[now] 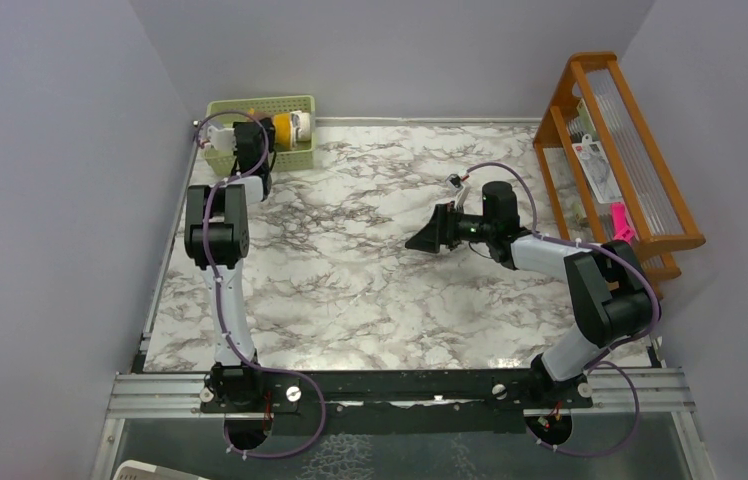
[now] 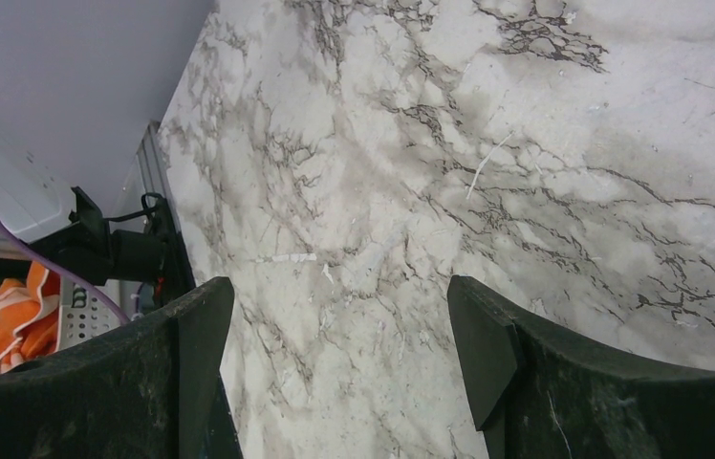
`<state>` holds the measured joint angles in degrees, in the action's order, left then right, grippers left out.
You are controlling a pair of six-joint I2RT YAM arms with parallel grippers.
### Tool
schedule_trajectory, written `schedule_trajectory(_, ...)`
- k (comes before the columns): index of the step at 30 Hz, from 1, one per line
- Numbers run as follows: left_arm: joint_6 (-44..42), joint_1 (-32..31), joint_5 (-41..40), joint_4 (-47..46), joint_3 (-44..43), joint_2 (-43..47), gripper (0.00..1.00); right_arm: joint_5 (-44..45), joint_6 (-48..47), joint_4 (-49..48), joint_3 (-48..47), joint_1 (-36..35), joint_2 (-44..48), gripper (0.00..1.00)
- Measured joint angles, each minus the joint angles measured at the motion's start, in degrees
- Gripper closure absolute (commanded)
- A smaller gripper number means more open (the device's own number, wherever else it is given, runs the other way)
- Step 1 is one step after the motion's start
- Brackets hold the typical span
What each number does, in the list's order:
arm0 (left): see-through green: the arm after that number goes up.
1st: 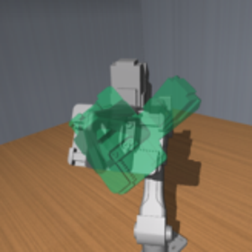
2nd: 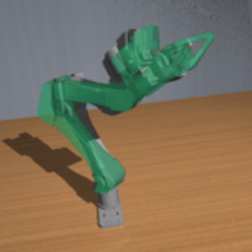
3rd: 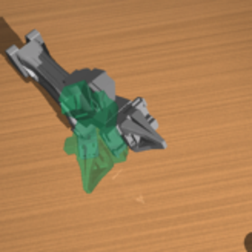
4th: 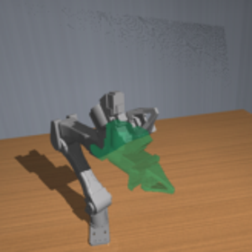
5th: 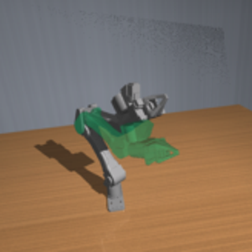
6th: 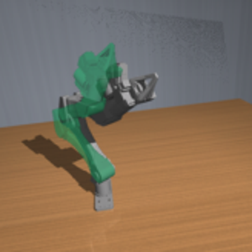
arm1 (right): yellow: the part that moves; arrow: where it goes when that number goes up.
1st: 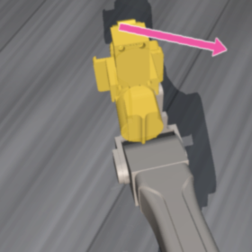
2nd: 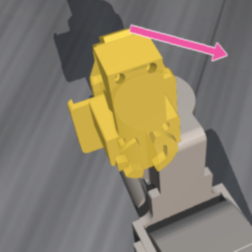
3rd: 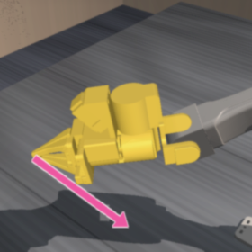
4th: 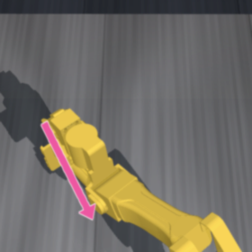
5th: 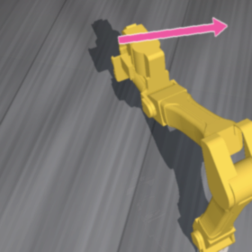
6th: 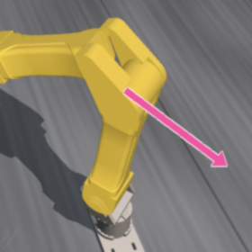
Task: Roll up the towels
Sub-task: Place the towel in the bin.
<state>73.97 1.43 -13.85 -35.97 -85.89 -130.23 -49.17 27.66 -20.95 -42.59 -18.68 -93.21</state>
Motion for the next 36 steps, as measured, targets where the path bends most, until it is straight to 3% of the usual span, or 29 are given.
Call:
schedule_trajectory(5,-0.44,0.00,2.99,0.57,-3.50,-3.65,0.87,0.00,-0.48,0.46,-0.07,0.00,0.00,0.17)
schedule_trajectory(15,-1.64,0.07,5.90,9.05,-8.96,-4.72,0.41,0.00,-1.05,0.92,-0.48,0.00,0.00,0.17)
schedule_trajectory(27,-0.68,-1.20,5.64,31.63,-23.65,-6.88,0.32,0.02,-1.97,1.33,-0.52,0.00,0.00,0.17)
schedule_trajectory(29,-0.04,-1.36,5.46,36.15,-26.77,-7.45,0.03,0.02,-2.01,1.36,-0.52,0.00,0.00,0.17)
schedule_trajectory(36,2.47,-1.57,2.43,47.04,-31.80,-7.45,0.01,0.04,-2.03,1.38,-0.52,0.00,0.00,0.17)
